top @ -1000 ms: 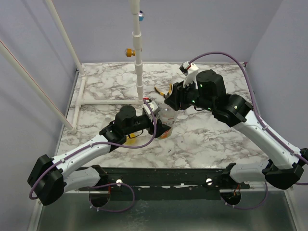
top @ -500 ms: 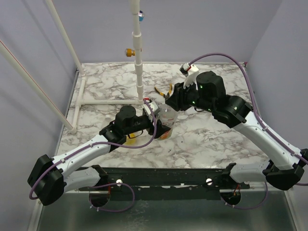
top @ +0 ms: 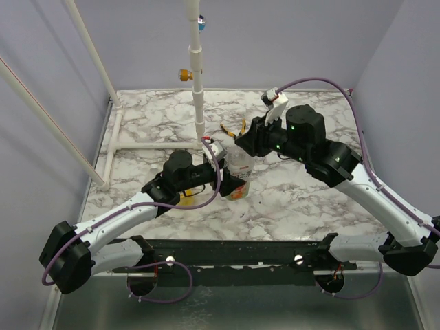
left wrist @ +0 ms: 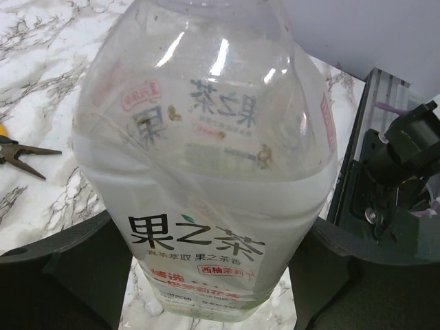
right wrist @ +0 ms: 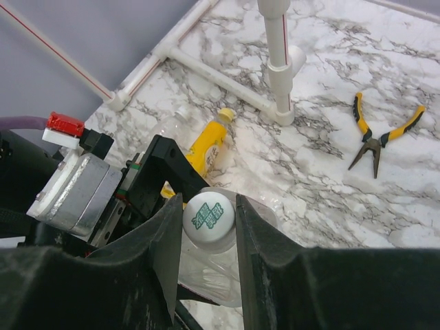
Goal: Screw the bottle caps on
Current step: Screw the bottle cap onto the plastic bottle.
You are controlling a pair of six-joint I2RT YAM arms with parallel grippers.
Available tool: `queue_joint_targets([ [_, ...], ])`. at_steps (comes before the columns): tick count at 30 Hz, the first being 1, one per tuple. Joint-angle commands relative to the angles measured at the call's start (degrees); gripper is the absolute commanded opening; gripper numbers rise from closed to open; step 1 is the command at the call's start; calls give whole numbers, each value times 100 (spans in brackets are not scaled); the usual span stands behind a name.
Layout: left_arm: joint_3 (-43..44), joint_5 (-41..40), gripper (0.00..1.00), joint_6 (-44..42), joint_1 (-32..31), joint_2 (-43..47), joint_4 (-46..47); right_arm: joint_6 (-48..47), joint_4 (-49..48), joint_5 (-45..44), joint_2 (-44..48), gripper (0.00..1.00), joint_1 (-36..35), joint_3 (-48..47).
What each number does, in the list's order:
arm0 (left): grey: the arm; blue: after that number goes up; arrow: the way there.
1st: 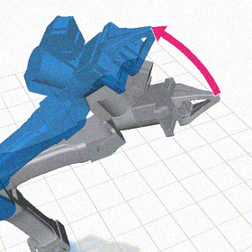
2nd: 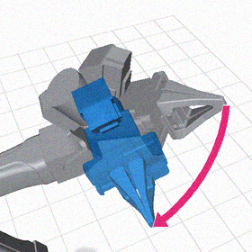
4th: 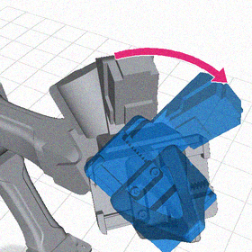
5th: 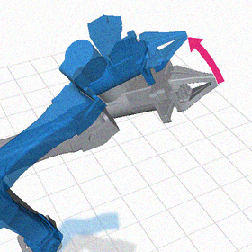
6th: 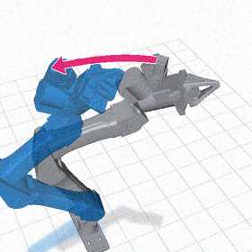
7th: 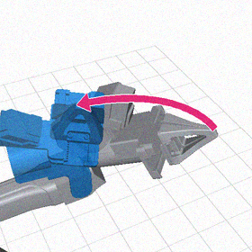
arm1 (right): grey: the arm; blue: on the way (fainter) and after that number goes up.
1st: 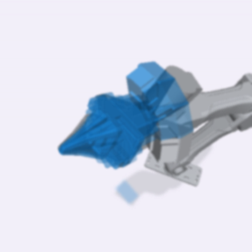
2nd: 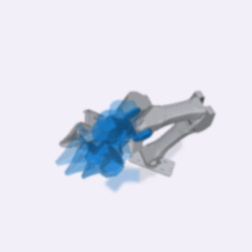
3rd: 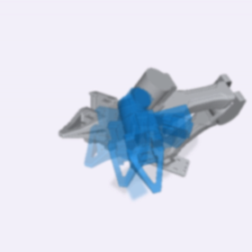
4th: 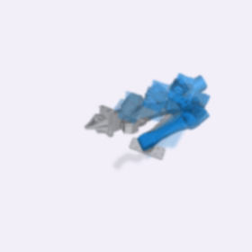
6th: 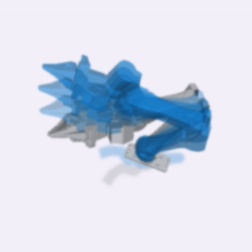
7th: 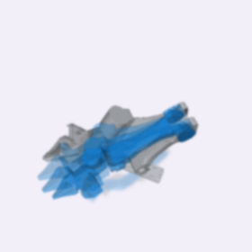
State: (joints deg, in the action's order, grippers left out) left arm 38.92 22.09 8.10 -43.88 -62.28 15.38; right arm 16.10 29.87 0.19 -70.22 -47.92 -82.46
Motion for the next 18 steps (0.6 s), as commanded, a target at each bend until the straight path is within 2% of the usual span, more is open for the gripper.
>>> queue_joint_targets([
  [1,192,47,0,210,45,209,642,185,-94,16,64,34,-38,175],
  [10,270,-5,0,267,54,195,654,264,-141,-226,113,33,-33,313],
  [18,288,-77,0,555,64,185,1051,363,-483,-273,215,31,-33,559],
])
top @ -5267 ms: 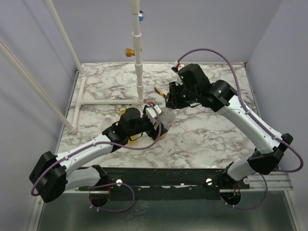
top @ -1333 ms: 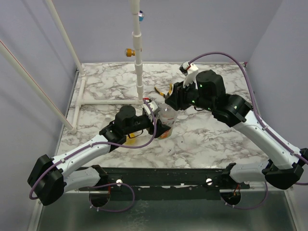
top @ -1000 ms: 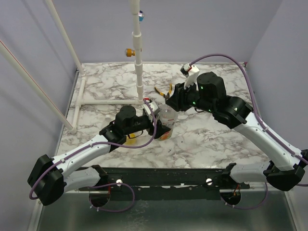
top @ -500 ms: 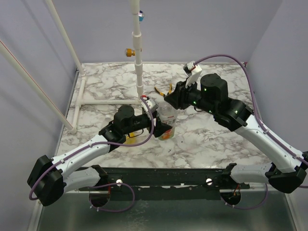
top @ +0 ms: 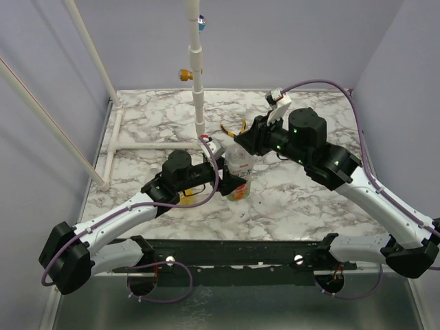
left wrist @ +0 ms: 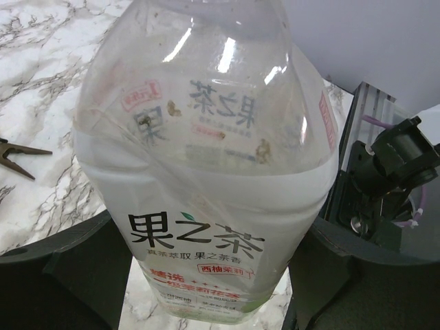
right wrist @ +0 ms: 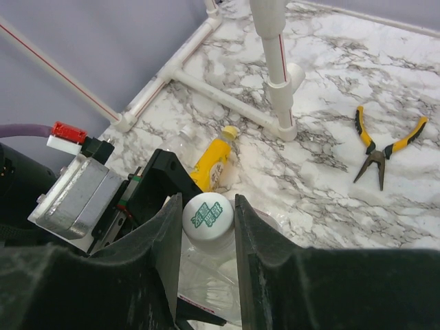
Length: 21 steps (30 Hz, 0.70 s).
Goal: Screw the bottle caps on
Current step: Screw the bottle cap onto the plastic bottle.
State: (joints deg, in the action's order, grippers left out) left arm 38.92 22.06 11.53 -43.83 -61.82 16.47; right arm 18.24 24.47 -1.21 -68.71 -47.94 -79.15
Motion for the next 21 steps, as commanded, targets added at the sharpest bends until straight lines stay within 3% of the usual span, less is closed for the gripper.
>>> queue_joint_targets([
  [1,300,-76,0,238,66,125,982,162,13,-130,71,31,-31,266],
  [21,357,-298,0,651,101,197,1497,532,-560,-349,328,28,-31,911],
])
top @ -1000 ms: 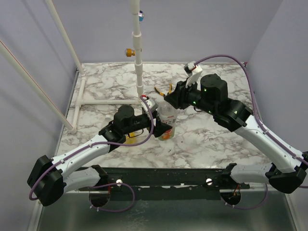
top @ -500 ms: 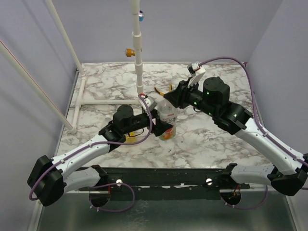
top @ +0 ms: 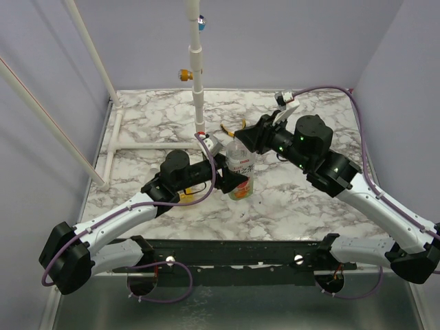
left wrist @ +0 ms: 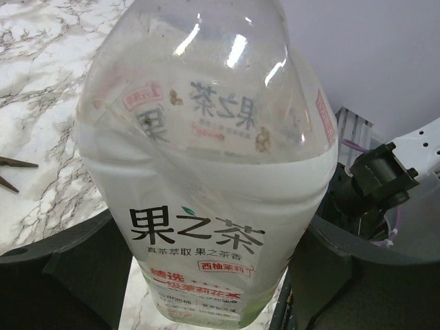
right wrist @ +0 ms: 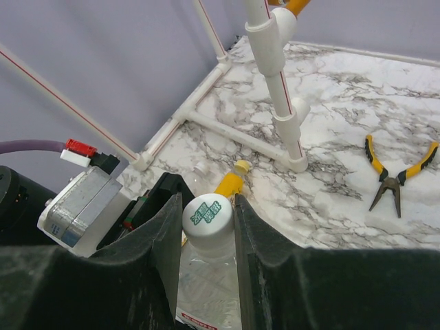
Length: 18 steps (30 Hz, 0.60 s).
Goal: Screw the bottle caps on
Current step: Screw the bottle cap onto the plastic bottle.
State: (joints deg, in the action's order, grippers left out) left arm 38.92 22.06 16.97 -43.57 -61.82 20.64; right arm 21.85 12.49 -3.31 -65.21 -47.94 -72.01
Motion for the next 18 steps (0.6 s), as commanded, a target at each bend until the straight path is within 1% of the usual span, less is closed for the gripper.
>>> queue_joint_targets([
  [1,378,-344,0,105,81,184,1057,186,649,-160,-24,28,-33,200],
  [5,448,-448,0,173,86,111,1102,316,506,-187,21,27,-31,358],
  [11,541,-527,0,286,83,-37,1392,654,37,23,55,25,-32,732],
  [15,568,-608,0,239,86,-63,1437,768,-5,-9,65,24,-31,790],
  [18,586,-777,0,204,85,-75,1436,800,69,-203,88,23,-31,802],
])
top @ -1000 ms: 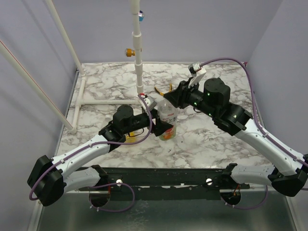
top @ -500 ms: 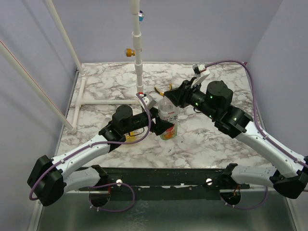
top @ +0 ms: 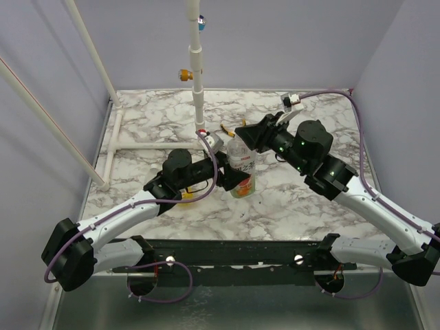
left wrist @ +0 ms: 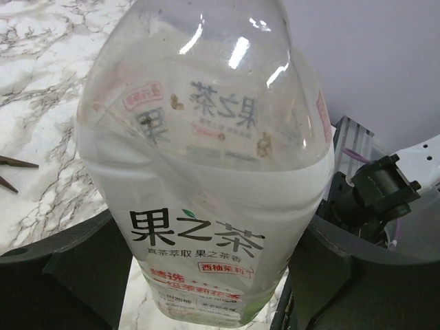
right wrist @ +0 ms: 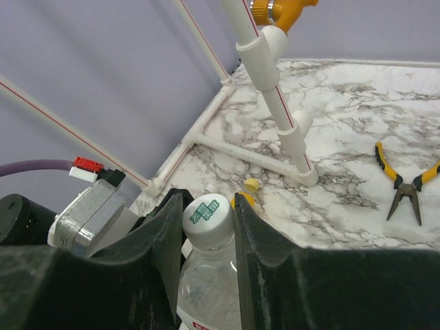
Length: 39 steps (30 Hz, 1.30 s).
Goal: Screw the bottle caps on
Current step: Screw the bottle cap onto the plastic bottle.
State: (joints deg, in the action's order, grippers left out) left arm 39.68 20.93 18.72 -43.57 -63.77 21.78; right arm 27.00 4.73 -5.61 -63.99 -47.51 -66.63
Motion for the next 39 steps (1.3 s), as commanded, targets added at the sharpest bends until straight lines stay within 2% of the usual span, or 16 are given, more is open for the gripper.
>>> queue_joint_targets([
  [1,533,-735,0,12,94,111,1277,292,873,-49,-35,23,-79,260],
  [15,1365,-1970,0,-443,85,-318,-402,454,1318,-821,-375,19,-161,-93],
  [21,1363,-1828,0,-586,86,-320,-552,584,1657,-1069,-502,20,-162,-300],
  [25,1268,-1713,0,-701,86,-399,-876,838,1851,-1441,-468,24,-160,-221],
  [30,887,-1784,0,-282,92,-738,-750,1232,2363,-1663,-795,27,-134,-248],
  [33,698,-2039,0,-61,94,-974,-635,1386,2689,-1510,-1074,28,180,-273],
  [39,441,-2272,0,341,84,-1413,-645,1329,2248,-646,-984,28,1196,573],
])
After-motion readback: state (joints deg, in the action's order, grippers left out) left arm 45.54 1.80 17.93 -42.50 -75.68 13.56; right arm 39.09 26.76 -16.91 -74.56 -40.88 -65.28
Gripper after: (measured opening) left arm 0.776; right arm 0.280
